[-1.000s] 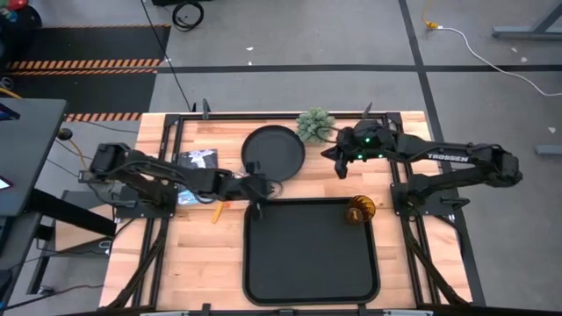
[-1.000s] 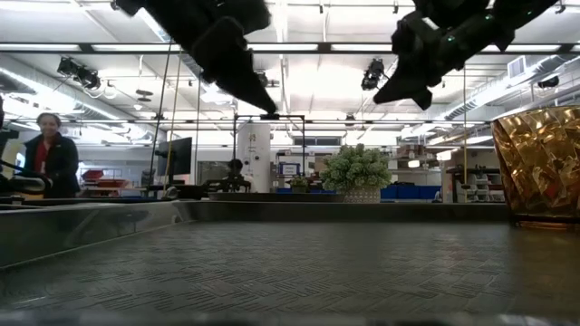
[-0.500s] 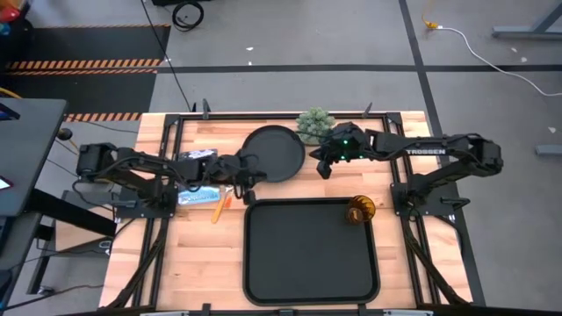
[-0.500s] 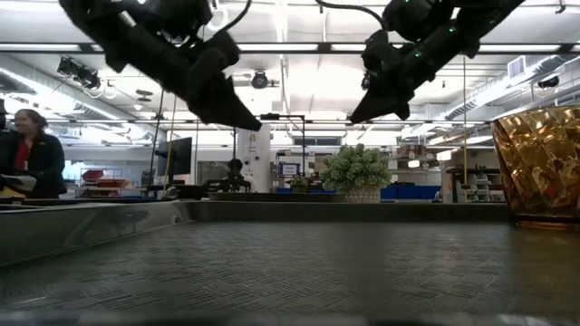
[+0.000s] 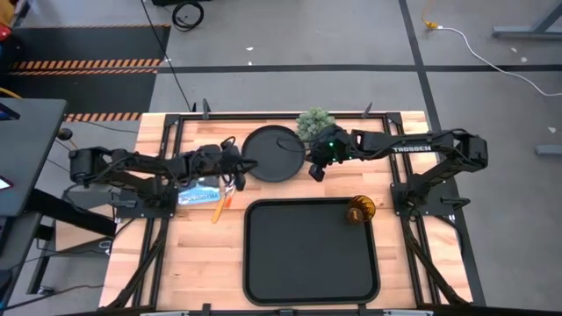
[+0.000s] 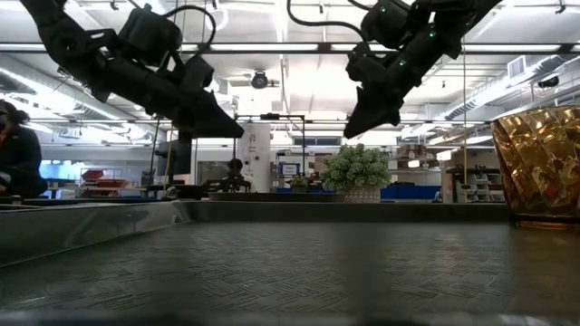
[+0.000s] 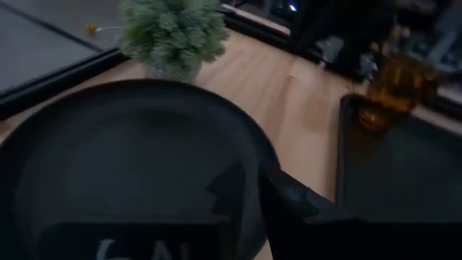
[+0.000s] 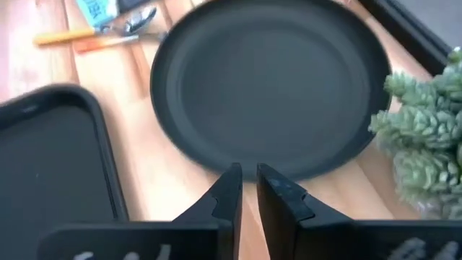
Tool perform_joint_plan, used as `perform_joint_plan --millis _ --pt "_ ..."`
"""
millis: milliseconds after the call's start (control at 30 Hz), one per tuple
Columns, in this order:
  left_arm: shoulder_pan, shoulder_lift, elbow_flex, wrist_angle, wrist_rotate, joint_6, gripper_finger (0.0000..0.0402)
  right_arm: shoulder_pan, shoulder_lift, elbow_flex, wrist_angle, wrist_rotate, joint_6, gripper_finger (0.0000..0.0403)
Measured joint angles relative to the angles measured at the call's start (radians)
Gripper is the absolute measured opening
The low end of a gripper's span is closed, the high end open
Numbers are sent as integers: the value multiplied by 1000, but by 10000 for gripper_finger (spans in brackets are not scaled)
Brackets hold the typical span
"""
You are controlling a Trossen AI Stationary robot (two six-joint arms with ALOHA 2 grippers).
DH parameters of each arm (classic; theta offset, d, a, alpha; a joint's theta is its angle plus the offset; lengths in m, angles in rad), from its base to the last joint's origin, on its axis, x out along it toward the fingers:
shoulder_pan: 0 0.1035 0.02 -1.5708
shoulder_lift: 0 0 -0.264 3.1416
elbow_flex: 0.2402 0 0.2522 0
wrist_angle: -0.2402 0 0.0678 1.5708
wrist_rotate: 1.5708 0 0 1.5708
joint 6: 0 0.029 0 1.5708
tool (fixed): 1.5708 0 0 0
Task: Pick and place plate/cup/fork/spoon on tray
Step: Put the black plate to the center of the black serving tray
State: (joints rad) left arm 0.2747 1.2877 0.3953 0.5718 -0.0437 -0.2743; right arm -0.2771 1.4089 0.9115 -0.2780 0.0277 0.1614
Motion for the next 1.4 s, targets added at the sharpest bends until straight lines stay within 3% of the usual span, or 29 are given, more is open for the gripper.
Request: perform_joint_plan --millis 233,400,567,800,1000,1400 --pt "74 0 17 -33 -9 -184 112 42 -14 20 -86 72 -48 62" --pt "129 26 114 -277 -85 -218 167 81 -13 20 -68 103 -87 64" --pt "223 109 240 -451 -61 -216 196 107 -13 20 -36 103 -107 64" --pt "356 237 357 -651 41 -181 199 115 -13 20 -28 103 -114 64" --pt "348 321 438 -781 -3 -110 194 121 -13 20 -12 82 -125 64" --pt "366 351 472 -824 -32 -81 178 124 -13 20 1 50 -128 64"
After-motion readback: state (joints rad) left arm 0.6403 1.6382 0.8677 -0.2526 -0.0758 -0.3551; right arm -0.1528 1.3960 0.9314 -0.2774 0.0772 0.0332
